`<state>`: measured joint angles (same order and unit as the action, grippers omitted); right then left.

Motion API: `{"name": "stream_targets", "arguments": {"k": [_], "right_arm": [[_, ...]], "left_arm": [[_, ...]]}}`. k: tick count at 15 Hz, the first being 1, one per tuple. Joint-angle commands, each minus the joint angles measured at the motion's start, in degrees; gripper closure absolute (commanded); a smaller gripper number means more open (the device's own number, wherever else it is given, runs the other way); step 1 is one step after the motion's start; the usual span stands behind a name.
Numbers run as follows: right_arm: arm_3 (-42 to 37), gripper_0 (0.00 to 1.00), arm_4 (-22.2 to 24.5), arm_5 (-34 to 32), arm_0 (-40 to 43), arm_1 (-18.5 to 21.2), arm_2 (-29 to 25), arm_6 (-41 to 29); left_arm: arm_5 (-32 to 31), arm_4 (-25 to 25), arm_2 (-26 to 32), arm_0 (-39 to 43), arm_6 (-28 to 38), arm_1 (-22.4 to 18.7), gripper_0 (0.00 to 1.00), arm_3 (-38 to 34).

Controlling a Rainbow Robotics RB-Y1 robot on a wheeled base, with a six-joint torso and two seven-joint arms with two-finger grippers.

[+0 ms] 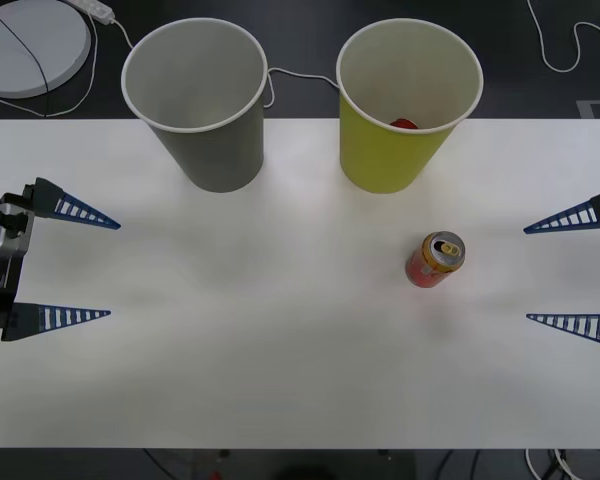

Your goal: Put the can into the green bin and the plastic bottle into the gray bin

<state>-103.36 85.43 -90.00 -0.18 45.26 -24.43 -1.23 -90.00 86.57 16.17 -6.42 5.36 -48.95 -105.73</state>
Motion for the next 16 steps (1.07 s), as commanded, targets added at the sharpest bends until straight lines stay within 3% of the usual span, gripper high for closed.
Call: {"name": "stream_targets", "arguments": {"k": [1,12,16], "right_arm": [[0.00,0.00,0.00,0.00,0.00,0.00,0.00,0.00],[0.62,0.00,-5.71,1.67,7.12,0.53,-3.96,0.44],[5.62,0.00,-9.14,3.69,8.35,0.53,-3.69,1.67]], "left_arm": [[0.00,0.00,0.00,0.00,0.00,0.00,0.00,0.00],[0.00,0.00,0.00,0.00,0.00,0.00,0.00,0.00],[0.00,0.00,0.00,0.00,0.00,0.00,0.00,0.00]]}}
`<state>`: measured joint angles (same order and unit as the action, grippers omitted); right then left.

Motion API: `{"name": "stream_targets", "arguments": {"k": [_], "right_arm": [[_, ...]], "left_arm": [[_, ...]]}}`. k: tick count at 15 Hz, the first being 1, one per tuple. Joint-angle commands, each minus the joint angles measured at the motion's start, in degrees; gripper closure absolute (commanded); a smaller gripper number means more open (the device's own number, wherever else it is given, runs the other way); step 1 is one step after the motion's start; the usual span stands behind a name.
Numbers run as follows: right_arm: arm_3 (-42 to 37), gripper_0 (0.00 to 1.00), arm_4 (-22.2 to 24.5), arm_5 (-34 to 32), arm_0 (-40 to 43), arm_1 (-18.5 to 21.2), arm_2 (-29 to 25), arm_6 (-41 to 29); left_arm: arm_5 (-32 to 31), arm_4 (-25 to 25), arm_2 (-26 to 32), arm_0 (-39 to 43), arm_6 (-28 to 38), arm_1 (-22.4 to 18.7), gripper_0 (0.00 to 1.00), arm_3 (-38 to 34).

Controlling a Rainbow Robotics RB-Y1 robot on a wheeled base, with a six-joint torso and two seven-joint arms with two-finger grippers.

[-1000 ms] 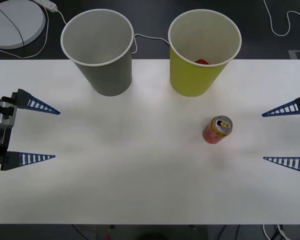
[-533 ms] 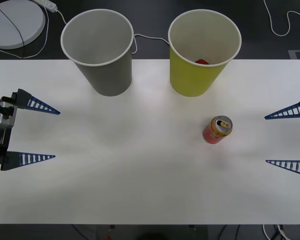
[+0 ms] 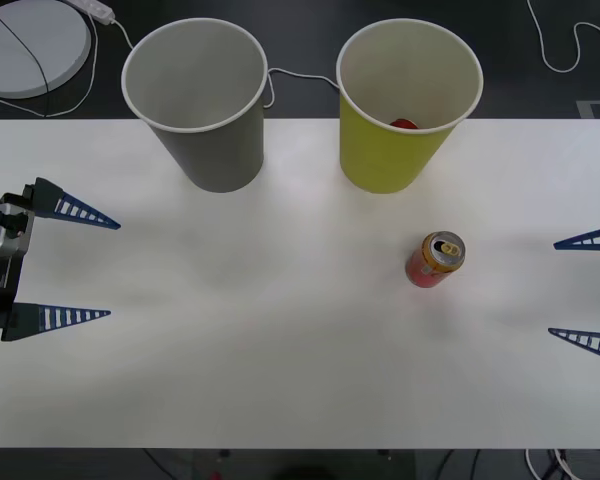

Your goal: Put the can into the green bin and the plastic bottle into the gray bin

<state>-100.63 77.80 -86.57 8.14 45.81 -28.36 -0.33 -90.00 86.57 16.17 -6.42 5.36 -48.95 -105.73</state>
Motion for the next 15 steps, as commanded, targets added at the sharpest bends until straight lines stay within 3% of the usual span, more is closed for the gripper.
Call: {"name": "stream_targets", "arguments": {"k": [1,3,10,15], "right_arm": [[4.39,0.00,-2.30,0.26,0.03,-0.02,0.41,1.30],[7.47,0.00,-3.71,0.35,0.03,-0.02,0.68,2.88],[20.65,0.00,-12.24,6.86,0.03,-0.02,5.25,17.91],[32.16,0.00,-25.33,11.07,-1.11,-0.02,14.83,28.02]], "left_arm": [[0.00,0.00,0.00,0.00,0.00,0.00,0.00,0.00],[0.00,0.00,0.00,0.00,0.00,0.00,0.00,0.00],[0.00,0.00,0.00,0.00,0.00,0.00,0.00,0.00],[0.00,0.00,0.00,0.00,0.00,0.00,0.00,0.00]]}}
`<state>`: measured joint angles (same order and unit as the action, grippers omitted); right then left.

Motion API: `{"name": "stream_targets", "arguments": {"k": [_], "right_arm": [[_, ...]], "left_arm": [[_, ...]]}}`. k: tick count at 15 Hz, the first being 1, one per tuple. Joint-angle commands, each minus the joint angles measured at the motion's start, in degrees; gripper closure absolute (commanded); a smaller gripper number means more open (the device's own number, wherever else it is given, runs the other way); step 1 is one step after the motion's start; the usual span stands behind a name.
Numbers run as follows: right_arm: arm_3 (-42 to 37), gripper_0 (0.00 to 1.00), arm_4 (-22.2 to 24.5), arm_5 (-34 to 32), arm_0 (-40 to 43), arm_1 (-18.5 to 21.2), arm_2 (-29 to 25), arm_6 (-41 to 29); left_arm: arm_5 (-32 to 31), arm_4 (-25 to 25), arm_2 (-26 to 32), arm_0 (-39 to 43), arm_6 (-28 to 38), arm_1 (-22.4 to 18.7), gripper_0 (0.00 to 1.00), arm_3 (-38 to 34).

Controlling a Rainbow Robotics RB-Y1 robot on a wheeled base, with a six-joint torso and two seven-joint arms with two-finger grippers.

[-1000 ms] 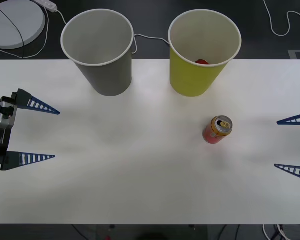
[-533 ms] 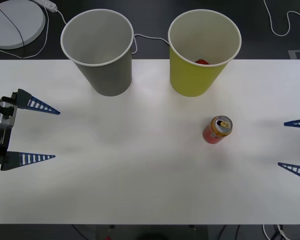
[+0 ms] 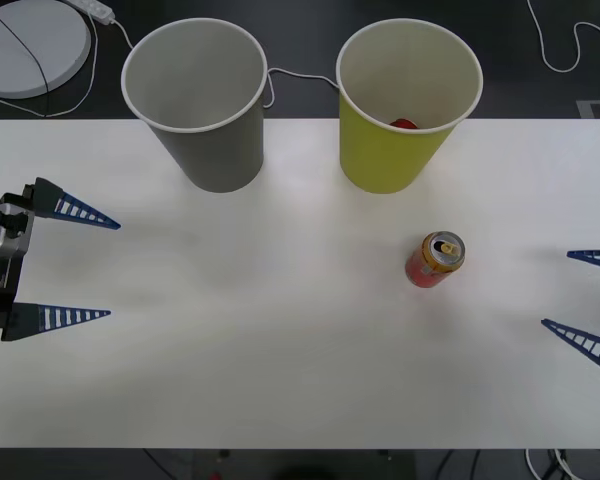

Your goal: Put the can into the green bin and the plastic bottle into the gray bin

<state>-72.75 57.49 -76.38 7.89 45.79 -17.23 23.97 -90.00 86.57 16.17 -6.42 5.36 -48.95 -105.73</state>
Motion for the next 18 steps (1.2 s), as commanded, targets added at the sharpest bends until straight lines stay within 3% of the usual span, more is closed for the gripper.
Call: {"name": "stream_targets", "arguments": {"k": [1,12,18], "right_arm": [[6.13,0.00,-7.30,1.23,-1.29,0.00,5.45,5.39],[16.41,0.00,-30.33,10.55,-9.20,0.00,29.80,23.06],[17.73,0.00,-37.62,15.03,-14.04,-0.62,39.90,27.71]], "left_arm": [[0.00,0.00,0.00,0.00,0.00,0.00,0.00,0.00],[0.00,0.00,0.00,0.00,0.00,0.00,0.00,0.00],[0.00,0.00,0.00,0.00,0.00,0.00,0.00,0.00]]}}
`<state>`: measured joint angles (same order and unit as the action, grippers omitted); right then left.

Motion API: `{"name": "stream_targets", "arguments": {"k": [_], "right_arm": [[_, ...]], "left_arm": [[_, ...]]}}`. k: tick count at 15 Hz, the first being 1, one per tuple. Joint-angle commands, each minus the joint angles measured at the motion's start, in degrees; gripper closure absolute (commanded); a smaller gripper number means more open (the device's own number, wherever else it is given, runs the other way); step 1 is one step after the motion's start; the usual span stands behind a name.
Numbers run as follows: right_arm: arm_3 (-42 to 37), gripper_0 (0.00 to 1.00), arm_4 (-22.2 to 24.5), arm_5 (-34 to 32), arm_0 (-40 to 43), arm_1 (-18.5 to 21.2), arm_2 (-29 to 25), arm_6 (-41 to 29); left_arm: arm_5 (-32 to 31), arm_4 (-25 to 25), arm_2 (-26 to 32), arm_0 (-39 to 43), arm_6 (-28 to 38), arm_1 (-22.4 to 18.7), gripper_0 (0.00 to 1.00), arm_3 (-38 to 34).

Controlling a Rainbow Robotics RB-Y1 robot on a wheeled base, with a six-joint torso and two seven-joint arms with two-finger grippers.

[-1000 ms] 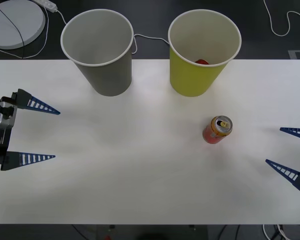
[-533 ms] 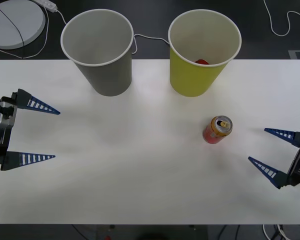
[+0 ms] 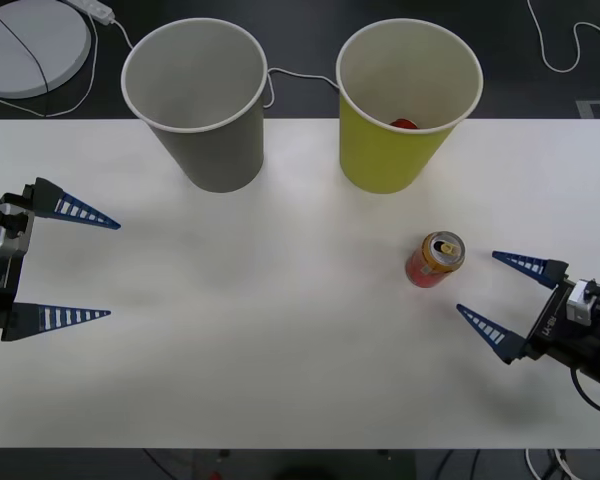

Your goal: Put the can into the green bin and the plastic bottle into the gray bin

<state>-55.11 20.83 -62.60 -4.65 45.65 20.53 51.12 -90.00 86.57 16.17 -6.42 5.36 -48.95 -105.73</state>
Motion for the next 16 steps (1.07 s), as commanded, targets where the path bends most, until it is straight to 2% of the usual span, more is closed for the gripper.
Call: {"name": "stream_targets", "arguments": {"k": [1,8,16], "right_arm": [[0.26,0.00,-0.96,1.70,-2.12,-1.00,2.58,0.74],[7.82,0.00,-0.61,2.75,-9.41,-7.06,4.96,2.85],[8.79,0.00,0.00,4.16,-11.61,-9.44,5.57,3.90]], "left_arm": [[0.00,0.00,0.00,0.00,0.00,-0.01,0.00,0.00],[0.00,0.00,0.00,0.00,0.00,-0.01,0.00,0.00],[0.00,0.00,0.00,0.00,0.00,-0.01,0.00,0.00]]}}
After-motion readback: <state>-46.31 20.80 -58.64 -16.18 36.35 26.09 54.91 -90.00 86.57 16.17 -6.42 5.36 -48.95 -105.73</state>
